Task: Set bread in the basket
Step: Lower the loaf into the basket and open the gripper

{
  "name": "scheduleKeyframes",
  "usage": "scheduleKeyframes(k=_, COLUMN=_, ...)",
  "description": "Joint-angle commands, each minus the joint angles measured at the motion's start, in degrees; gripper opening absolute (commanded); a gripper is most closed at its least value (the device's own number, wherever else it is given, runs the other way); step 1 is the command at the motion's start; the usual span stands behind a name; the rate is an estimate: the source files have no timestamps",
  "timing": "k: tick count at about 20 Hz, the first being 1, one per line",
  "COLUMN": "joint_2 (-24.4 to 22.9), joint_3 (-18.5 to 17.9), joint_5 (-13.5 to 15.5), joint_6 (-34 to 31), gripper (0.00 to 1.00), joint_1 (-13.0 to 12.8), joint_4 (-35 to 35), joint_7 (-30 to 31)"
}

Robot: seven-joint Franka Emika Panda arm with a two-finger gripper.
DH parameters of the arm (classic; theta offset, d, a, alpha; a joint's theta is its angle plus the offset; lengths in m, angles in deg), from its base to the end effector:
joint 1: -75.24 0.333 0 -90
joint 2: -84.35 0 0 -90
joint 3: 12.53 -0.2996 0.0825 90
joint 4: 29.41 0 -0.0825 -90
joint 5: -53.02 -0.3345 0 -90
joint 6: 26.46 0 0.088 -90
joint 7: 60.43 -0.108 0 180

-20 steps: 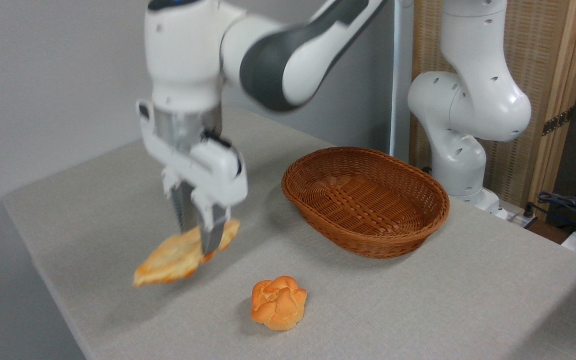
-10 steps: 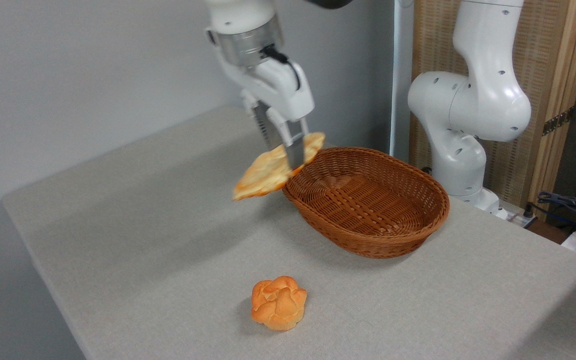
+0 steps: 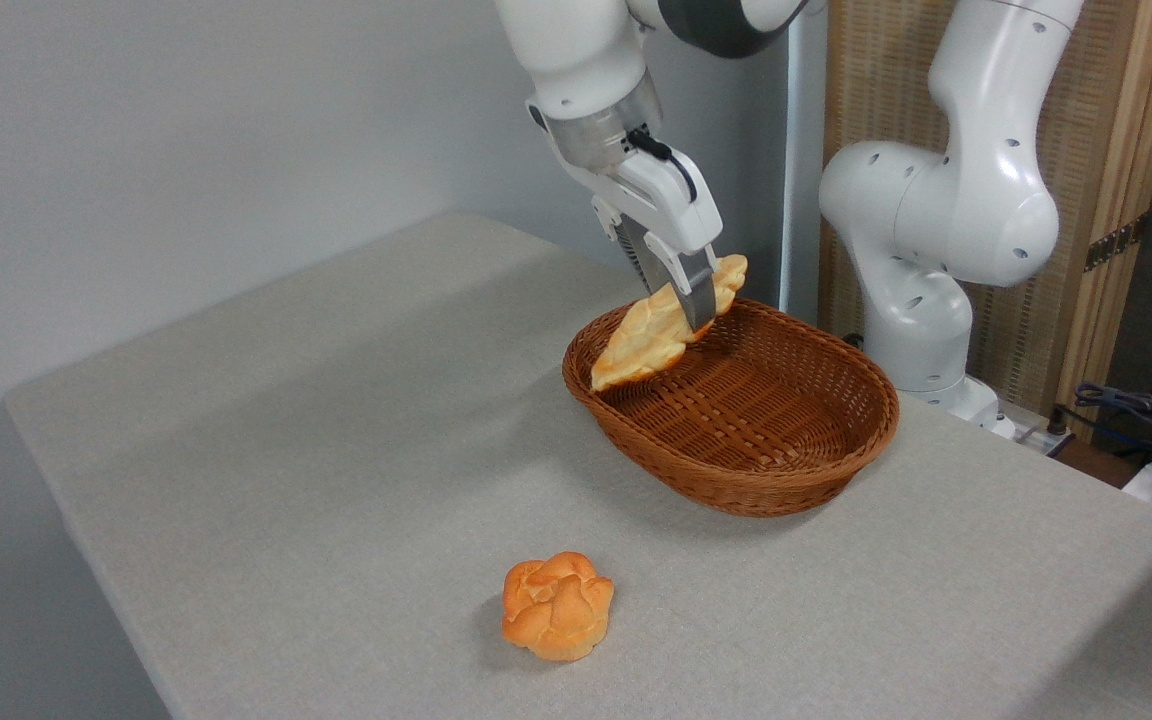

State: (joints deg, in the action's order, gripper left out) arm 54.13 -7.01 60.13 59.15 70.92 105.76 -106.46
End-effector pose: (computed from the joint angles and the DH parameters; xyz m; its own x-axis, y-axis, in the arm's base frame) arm 0.3054 -0.0712 0.4951 0.5567 -0.8111 -0.1796 -0.7583 -0.5844 0.2889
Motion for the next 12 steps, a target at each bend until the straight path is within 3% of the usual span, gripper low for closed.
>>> scheduleKeyframes(k=1, joint_2=-0.1, joint_3=-1.13, joint_5=-0.17, joint_6=1.13, gripper=1.0, joint_1=-2.18, joint_4=2.02, joint_7=3.05)
scheduleKeyframes(k=12, joint_2=0.43, joint_3=-1.13, joint_5=0.0, joint_6=3.59, gripper=1.0, joint_1=-3.32, joint_4=2.91, joint_7=3.22)
